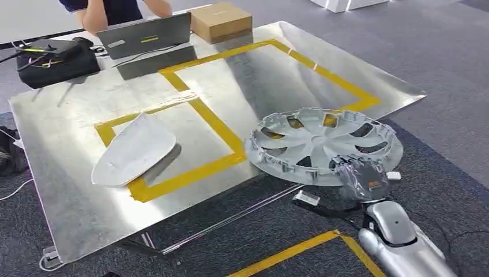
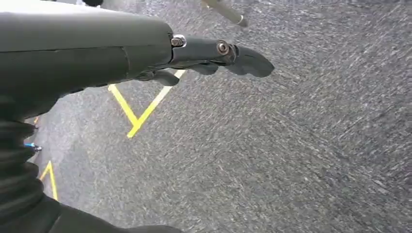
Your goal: Take the parts from the cabinet and place them on the table.
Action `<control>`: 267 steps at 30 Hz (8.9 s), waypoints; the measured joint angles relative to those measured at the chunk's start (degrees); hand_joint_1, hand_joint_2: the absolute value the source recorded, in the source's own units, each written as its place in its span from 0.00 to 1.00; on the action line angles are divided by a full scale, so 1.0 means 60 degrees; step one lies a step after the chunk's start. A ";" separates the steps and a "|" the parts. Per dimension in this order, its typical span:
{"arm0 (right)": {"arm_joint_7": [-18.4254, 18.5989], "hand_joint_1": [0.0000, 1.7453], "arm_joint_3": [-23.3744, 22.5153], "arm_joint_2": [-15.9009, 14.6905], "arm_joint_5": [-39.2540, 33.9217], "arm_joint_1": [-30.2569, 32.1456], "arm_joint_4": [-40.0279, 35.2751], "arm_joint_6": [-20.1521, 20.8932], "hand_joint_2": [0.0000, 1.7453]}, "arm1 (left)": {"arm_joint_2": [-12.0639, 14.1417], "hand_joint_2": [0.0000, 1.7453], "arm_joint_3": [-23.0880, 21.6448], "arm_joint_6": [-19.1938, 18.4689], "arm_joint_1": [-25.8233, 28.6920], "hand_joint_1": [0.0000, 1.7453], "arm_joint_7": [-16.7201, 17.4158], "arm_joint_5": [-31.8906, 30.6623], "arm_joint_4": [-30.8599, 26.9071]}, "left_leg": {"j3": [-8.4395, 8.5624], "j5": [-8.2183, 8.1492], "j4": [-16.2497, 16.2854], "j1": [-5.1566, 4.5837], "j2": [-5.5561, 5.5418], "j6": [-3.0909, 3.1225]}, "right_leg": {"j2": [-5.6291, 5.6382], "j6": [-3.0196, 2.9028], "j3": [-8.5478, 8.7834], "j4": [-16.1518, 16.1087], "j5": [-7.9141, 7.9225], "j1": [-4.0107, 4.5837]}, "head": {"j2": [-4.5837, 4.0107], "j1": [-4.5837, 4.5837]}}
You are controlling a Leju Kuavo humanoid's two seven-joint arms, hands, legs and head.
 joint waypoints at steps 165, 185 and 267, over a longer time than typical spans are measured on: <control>0.0029 0.00 0.3593 0.1330 -0.0987 -0.2828 0.3666 0.0444 0.00 | 0.0142 0.00 -0.0077 0.0546 -0.0071 0.00 0.0521 -0.1053 0.0000 | -0.0032 0.0005 0.0000 0.0001 0.0000 0.0013 | -0.0001 -0.0005 -0.0017 -0.0030 0.0014 0.0001 | 0.0000 -0.0004; -0.0066 0.00 0.2730 0.0944 -0.1417 -0.2828 0.4231 0.0754 0.00 | 0.0146 0.00 0.0004 0.0422 -0.0028 0.00 0.0707 -0.0889 0.0000 | -0.0031 0.0001 0.0000 0.0000 0.0000 0.0021 | -0.0002 -0.0002 -0.0015 -0.0034 0.0015 -0.0003 | 0.0000 -0.0004; -0.0121 0.00 0.5851 0.2354 -0.3027 -0.5288 0.2817 0.3544 0.00 | 0.0208 0.00 0.0710 0.0270 -0.0041 0.00 0.0801 -0.0802 -0.0011 | 0.0102 0.0258 -0.0281 0.0204 0.0067 0.0332 | 0.0031 -0.0007 0.0273 -0.0124 -0.0119 -0.0053 | 0.0000 -0.0011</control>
